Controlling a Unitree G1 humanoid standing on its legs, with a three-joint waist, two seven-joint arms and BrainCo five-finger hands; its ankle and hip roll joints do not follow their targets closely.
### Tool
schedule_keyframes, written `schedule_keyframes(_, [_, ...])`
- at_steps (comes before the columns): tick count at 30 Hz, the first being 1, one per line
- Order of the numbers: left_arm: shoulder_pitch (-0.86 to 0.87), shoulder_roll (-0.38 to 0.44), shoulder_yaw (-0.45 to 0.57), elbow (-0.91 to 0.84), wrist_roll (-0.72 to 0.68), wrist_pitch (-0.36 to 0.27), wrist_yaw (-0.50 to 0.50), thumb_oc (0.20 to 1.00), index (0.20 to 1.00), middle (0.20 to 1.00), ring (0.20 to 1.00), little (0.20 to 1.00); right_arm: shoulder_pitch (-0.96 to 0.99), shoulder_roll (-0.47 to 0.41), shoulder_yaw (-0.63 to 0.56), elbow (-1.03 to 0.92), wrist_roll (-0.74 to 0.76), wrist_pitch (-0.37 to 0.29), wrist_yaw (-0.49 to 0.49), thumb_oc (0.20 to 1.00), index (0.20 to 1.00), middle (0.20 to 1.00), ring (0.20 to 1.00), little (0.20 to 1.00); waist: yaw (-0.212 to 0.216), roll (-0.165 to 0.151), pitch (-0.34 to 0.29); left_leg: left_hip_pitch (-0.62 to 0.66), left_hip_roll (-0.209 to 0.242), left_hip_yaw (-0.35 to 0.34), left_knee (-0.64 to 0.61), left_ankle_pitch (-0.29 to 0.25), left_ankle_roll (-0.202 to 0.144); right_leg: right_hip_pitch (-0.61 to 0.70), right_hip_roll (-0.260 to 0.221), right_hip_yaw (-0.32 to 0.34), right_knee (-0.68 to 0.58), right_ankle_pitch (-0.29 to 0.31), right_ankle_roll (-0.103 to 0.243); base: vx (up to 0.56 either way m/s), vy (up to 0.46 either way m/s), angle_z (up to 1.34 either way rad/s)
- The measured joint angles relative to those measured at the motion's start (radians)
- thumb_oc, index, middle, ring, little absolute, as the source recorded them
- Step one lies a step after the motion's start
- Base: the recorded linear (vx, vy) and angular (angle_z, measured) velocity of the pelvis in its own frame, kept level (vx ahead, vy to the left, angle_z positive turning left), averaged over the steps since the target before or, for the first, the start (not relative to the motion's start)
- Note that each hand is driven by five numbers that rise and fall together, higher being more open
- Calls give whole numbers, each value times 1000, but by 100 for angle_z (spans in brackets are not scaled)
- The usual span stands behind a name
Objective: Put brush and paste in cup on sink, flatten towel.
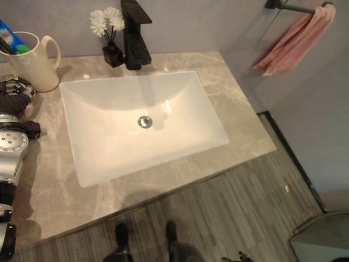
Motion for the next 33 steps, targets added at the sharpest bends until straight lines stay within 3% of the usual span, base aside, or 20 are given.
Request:
schedule_keyframes(15, [-176, 13, -125, 115, 0, 14, 32, 200, 200, 200, 200, 200, 2, 4, 35, -47, 1, -8, 1, 1000, 1000, 1000, 1000, 1000, -5, 9, 11, -29, 6, 3, 4, 5, 1, -33, 6, -8, 1, 25, 13, 0, 0, 0])
schedule_keyframes(22, [-332, 32, -231, 232, -1, 19, 38, 200, 200, 200, 200, 200, 1, 4, 50, -52, 19, -21, 0, 1000, 1000, 1000, 1000, 1000, -17, 18, 26, -59, 5, 5, 4, 12, 1, -65, 6, -13, 0, 32, 13, -7, -3, -1])
schedule_keyframes(33, [-491, 43, -338, 412, -1, 21, 39, 200, 200, 200, 200, 200, 2, 4, 78, -43, 26, -31, -2, 1000, 1000, 1000, 1000, 1000, -33, 6, 29, -74, 6, 9, 4, 15, -1, -83, 6, -9, -2, 43, 14, -3, -4, -1])
